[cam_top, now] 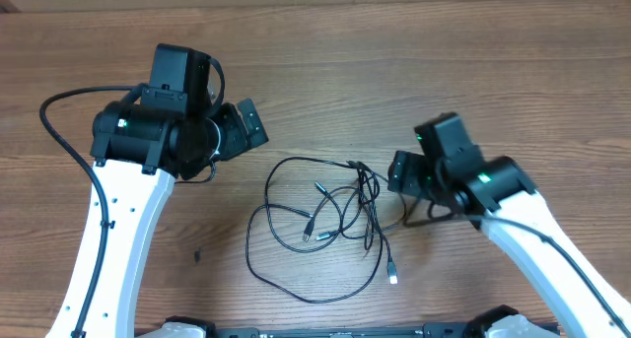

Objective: Untangle cables

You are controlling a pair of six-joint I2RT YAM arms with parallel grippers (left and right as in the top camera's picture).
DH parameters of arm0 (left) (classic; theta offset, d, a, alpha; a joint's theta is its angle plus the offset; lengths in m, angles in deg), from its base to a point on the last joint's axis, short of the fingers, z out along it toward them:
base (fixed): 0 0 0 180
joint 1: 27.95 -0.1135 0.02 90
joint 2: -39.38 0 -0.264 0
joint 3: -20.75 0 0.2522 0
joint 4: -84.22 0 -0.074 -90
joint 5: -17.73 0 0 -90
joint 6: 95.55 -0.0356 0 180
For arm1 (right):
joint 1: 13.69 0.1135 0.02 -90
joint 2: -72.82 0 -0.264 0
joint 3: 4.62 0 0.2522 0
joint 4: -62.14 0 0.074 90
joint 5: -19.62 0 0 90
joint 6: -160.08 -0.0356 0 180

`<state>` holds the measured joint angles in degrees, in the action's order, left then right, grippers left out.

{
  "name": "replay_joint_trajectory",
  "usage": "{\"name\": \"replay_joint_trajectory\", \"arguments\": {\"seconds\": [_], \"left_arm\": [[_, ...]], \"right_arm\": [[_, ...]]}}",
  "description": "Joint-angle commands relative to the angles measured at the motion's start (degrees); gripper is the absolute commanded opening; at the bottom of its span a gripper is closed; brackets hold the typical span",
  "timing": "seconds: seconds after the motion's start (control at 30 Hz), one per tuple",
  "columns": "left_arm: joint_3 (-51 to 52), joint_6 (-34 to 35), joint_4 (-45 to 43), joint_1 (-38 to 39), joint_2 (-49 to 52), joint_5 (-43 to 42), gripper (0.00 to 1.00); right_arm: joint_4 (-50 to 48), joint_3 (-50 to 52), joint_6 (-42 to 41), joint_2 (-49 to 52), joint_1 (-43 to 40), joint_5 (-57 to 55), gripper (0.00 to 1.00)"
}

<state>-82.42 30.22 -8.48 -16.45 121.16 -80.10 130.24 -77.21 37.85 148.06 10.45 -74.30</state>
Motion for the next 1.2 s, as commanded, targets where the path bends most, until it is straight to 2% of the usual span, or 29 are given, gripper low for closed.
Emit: {"name": "replay_joint_trajectory", "arguments": {"seconds": [0.0,0.23,0.37,0.4,0.53,0.77,1.17], "left_arm": [[-0.74,-1.79,0.42,-0.13,0.35,0.96,1.0],[-0.74,-1.77,0.81,-0.13,0.35,0.96,1.0],[-0.74,-1.73,0.81,-0.13,0.35,0.92,1.0],[-0.74,-1.73,0.81,-0.13,0.35,0.9,1.0],[-0.74,-1.73,0.83,-0.13,0.35,0.76,1.0],[-0.74,-1.73,1.29,-0.13,0.35,0.76,1.0],[-0.74,-1.73,2.34,-0.13,0.35,0.74,1.0]], "right_arm": [[-0.59,-0.44,-1.27,3.89,0.2,-3.78,0.86],[-1.16,-0.44,0.04,11.3,0.26,-0.98,0.86],[-5.42,-0.44,9.53,12.44,0.28,13.07,0.86],[-7.67,-0.44,14.43,12.41,0.39,20.2,0.86],[-11.54,-0.44,21.24,12.44,1.7,29.88,0.87],[-13.77,-0.44,21.9,12.63,5.99,29.68,0.97],[-15.21,-0.44,21.77,16.26,13.29,29.24,0.97]]}}
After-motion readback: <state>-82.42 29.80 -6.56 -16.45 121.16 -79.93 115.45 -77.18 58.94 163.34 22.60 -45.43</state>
